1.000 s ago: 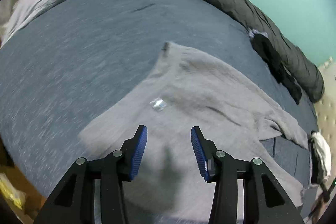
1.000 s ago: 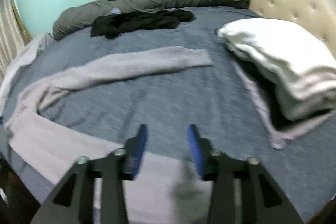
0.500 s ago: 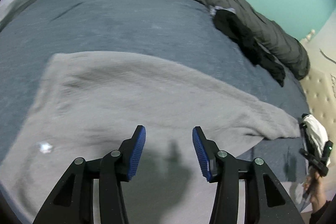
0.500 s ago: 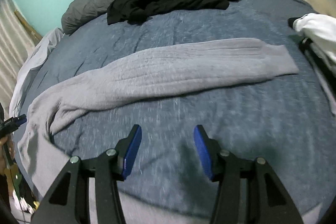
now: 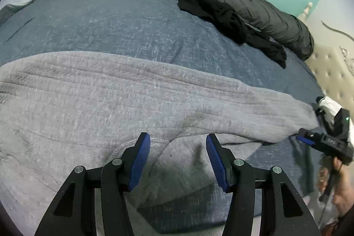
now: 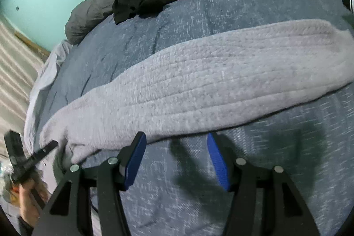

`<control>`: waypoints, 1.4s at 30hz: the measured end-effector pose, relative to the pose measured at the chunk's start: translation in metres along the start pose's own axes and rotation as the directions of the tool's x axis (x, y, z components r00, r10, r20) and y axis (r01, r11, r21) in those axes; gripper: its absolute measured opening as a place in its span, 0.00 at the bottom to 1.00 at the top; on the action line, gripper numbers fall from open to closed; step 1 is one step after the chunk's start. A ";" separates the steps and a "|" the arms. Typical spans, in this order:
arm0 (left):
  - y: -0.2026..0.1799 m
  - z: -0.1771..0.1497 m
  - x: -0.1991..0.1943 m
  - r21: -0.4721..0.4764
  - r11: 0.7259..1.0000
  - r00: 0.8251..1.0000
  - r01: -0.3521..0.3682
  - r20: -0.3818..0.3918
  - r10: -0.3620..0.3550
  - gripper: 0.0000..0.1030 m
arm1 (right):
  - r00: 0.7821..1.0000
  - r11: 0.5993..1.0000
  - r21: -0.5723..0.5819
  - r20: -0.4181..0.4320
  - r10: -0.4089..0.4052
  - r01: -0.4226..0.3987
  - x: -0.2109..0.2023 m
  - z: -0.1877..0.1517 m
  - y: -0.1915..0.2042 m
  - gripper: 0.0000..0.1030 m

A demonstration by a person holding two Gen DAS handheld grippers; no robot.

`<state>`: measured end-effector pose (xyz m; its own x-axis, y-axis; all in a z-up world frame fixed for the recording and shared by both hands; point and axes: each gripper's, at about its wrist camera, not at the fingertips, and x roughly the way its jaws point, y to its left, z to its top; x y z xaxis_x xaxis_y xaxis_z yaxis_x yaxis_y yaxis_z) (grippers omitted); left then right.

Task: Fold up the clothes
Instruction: 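Grasp the sweatshirt edge with the left tool while the right tool smooths the sleeve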

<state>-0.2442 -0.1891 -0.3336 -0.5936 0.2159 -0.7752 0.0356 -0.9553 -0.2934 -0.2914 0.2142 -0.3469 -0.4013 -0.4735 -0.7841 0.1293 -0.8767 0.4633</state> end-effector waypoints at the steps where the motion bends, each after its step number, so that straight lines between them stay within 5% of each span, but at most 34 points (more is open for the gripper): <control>1: 0.001 -0.001 0.002 -0.004 1.000 1.000 -0.003 0.007 0.003 0.57 | 1.000 1.000 0.005 0.000 0.007 -0.007 0.002 0.001 0.000 0.57; 4: 0.006 -0.001 0.009 -0.008 1.000 0.999 -0.029 0.019 0.029 0.58 | 1.000 1.000 0.004 -0.014 0.014 -0.014 0.010 0.002 0.002 0.56; 8: 0.008 0.001 0.011 0.008 0.998 0.997 -0.069 0.043 0.068 0.58 | 1.000 1.000 -0.007 -0.016 0.018 -0.018 0.020 0.004 0.004 0.30; 14: 0.006 0.004 0.020 0.031 0.998 0.998 -0.061 0.034 0.060 0.58 | 1.000 1.000 -0.018 -0.006 0.017 -0.017 0.022 0.008 0.012 0.10; 15: 0.006 0.003 0.022 0.035 0.998 0.998 -0.059 0.028 0.058 0.58 | 1.000 1.000 -0.017 0.000 0.019 -0.019 0.020 0.009 0.012 0.09; 17: 0.008 0.000 0.026 0.034 0.998 0.999 -0.046 0.015 0.045 0.42 | 1.000 1.000 -0.017 0.006 0.024 -0.024 0.016 0.011 0.012 0.08; 18: 0.008 -0.001 0.027 0.036 0.998 0.999 -0.042 0.010 0.041 0.21 | 1.000 0.999 -0.019 0.008 0.028 -0.027 0.014 0.011 0.012 0.08; 22: 0.008 -0.002 0.020 0.061 0.998 1.000 -0.009 0.014 0.008 0.05 | 0.999 0.998 -0.050 0.017 0.033 -0.033 -0.003 0.011 0.017 0.07; 32: 0.004 -0.016 -0.037 0.098 0.990 0.994 0.100 0.036 -0.104 0.04 | 0.998 0.993 -0.096 0.001 0.064 -0.064 -0.043 -0.001 0.021 0.07; 39: 0.005 -0.048 -0.020 0.108 0.986 0.983 0.130 -0.141 -0.114 0.04 | 0.990 0.991 -0.131 -0.137 -0.024 0.006 -0.020 -0.040 0.009 0.07; 42: 0.008 -0.049 -0.022 0.091 0.987 0.983 0.135 -0.137 -0.122 0.07 | 0.979 0.993 -0.120 -0.199 -0.046 0.022 -0.009 -0.050 0.003 0.08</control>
<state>-0.1911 -0.1915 -0.3464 -0.4776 0.3567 -0.8029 -0.1181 -0.9316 -0.3437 -0.2424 0.2112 -0.3589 -0.2179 -0.4404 -0.8710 0.2281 -0.8907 0.3933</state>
